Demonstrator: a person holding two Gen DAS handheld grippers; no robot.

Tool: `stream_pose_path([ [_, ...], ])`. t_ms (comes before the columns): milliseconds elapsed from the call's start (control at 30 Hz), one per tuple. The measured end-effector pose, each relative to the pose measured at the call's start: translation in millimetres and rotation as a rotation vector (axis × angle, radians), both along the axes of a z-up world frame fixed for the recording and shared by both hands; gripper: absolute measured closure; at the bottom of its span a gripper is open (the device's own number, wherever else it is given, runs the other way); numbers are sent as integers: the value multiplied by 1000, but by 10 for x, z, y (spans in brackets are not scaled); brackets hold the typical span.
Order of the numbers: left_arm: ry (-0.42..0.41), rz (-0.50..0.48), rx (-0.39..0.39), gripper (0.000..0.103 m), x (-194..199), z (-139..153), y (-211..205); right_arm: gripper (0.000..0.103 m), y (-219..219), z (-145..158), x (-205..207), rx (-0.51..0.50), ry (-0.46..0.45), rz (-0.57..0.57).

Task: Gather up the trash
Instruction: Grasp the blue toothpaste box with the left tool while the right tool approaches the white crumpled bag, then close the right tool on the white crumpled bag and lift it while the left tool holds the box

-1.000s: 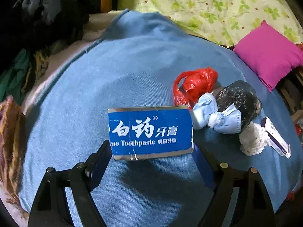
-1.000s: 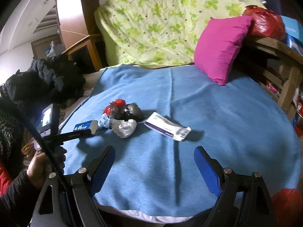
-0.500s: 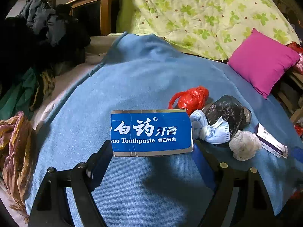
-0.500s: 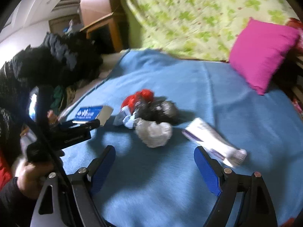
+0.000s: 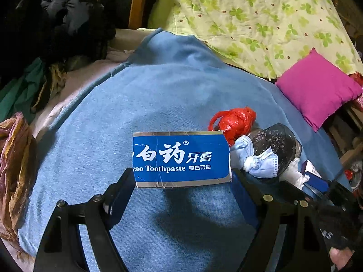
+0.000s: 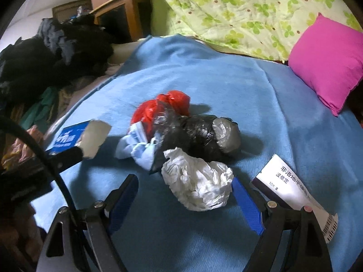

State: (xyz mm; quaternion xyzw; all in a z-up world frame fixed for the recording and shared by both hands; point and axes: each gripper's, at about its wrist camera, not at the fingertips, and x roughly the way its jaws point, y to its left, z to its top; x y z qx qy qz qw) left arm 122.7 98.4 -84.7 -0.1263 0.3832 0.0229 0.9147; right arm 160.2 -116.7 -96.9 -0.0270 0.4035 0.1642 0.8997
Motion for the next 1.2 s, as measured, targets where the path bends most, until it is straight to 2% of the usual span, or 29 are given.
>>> stream_pose_path([
  [33,1,-4,0,19,4,-3,1,17,-21,-14,33,4,2,-10],
  [67,1,-6,0,19,7,-5,-5,25,-50,-30,56,9,7,-19],
  [100,1,-8,3,19,8,-7,-11,41,-70,-38,72,9,11,-26],
  [167,2,-10,3,19,16,-10,-11,57,-145,-37,91,29,20,-36],
  [267,6,-12,10,19,33,-19,-8,64,-239,0,79,65,25,-39],
  [500,-11,-30,42,19,20,-2,-75,65,-405,228,-188,145,-16,-44],
  [633,-16,-48,89,19,-26,-1,-173,65,-515,375,-391,197,-43,-55],
  [967,-39,-135,182,19,-268,40,-509,65,-1134,589,-816,308,-84,-148],
  [1200,-42,-154,156,19,-426,187,-643,65,-1579,619,-959,349,-94,-223],
])
